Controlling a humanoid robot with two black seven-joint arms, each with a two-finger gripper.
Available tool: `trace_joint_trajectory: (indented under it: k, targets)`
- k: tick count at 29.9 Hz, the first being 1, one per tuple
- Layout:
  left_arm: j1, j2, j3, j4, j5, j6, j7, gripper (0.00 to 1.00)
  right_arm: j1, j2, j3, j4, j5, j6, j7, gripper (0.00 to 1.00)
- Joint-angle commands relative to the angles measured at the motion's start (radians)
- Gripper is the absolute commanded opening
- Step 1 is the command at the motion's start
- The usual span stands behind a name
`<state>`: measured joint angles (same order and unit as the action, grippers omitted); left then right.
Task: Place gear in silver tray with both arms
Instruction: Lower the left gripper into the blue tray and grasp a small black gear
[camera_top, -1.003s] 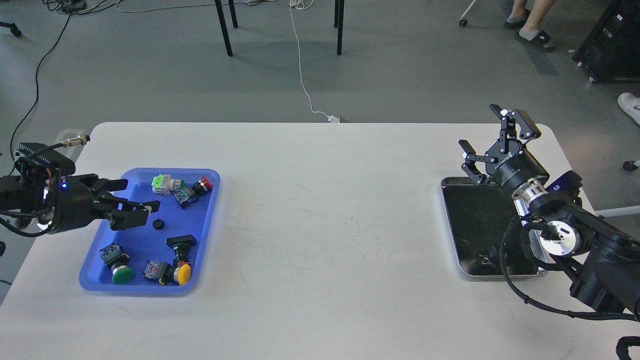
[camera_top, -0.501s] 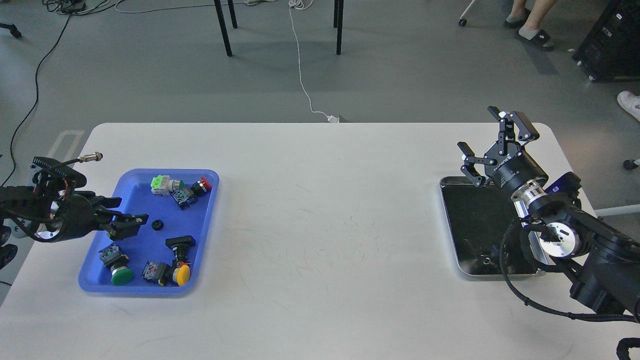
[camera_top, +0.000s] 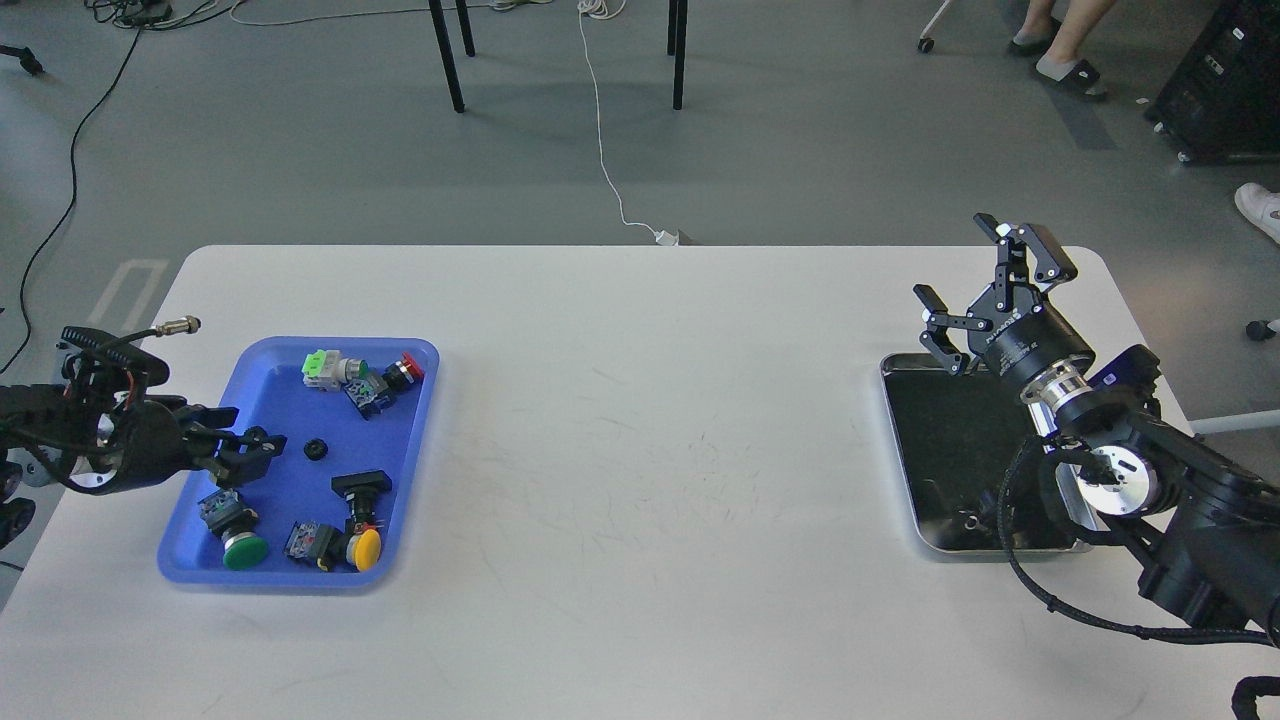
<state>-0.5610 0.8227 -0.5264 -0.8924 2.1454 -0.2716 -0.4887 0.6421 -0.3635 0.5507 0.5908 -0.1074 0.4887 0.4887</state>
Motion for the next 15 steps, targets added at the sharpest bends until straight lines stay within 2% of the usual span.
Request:
trace_joint_trajectory:
  k: [1, 3, 11, 15]
  targets:
    - [0.000, -0.010, 0.000, 0.019, 0.001, 0.002, 0.000, 0.63, 0.001, 0.000, 0.000, 0.000, 0.000, 0.000, 0.000, 0.99]
    - [0.000, -0.017, 0.000, 0.033, 0.002, 0.002, 0.000, 0.58, -0.001, 0.000, 0.000, 0.000, 0.000, 0.000, 0.000, 0.99]
    - [-0.016, -0.030, 0.005, 0.069, 0.002, 0.003, 0.000, 0.59, -0.007, 0.000, 0.000, 0.006, 0.000, 0.000, 0.000, 0.99]
    - [-0.020, -0.050, 0.008, 0.104, -0.002, 0.029, 0.000, 0.58, -0.009, 0.000, 0.002, 0.021, 0.000, 0.000, 0.000, 0.99]
